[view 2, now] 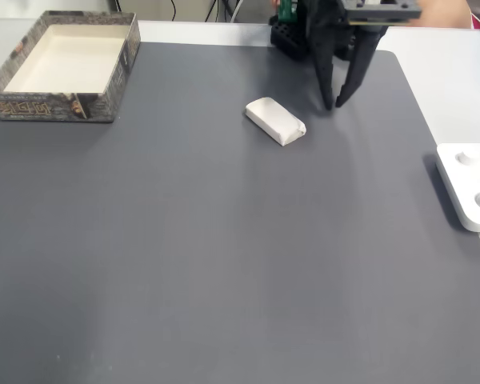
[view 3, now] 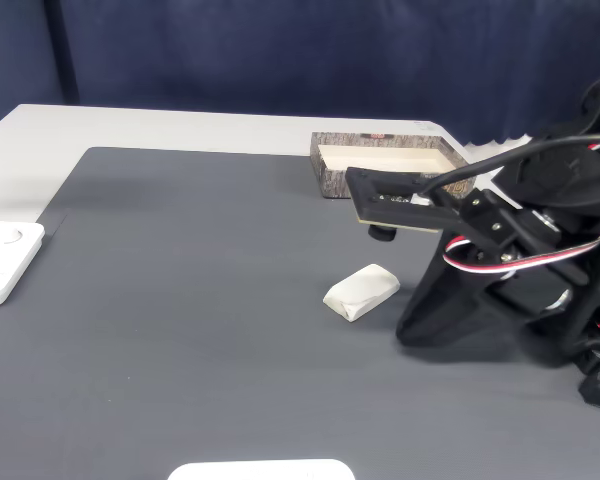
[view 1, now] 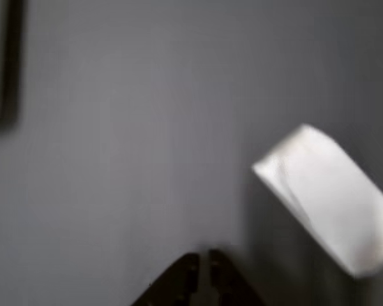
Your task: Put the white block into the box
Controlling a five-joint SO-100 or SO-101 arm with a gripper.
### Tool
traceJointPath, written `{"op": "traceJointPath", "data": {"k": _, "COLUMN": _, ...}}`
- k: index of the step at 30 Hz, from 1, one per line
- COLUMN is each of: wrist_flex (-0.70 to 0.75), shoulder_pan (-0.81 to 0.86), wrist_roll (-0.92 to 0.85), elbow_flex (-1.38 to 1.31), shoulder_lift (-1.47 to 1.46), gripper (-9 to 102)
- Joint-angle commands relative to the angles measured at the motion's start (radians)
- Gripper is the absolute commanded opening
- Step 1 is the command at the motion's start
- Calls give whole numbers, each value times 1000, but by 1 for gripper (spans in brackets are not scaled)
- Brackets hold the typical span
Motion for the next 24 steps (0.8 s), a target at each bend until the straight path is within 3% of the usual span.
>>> {"op": "traceJointPath", "data": {"k": 1, "wrist_flex": 6, "shoulder_pan": 89, "wrist_roll": 103, "elbow_flex": -199, "shoulder_lift": -175, "gripper": -2}}
{"op": "traceJointPath", "data": {"k": 10, "wrist_flex": 21, "shoulder_pan": 199, "wrist_roll": 267, "elbow_flex": -485, "shoulder_lift": -563, "gripper": -2}}
{"op": "traceJointPath", "data": {"k": 16, "wrist_flex": 118, "shoulder_pan": 250, "wrist_roll": 333, "elbow_flex": -603, "shoulder_lift": -752, "gripper": -2}}
{"op": "traceJointPath", "data": {"k": 24, "wrist_flex": 98, "shoulder_pan": 319, "wrist_roll": 448, "elbow_flex": -775, "shoulder_lift": -986, "gripper": -2}}
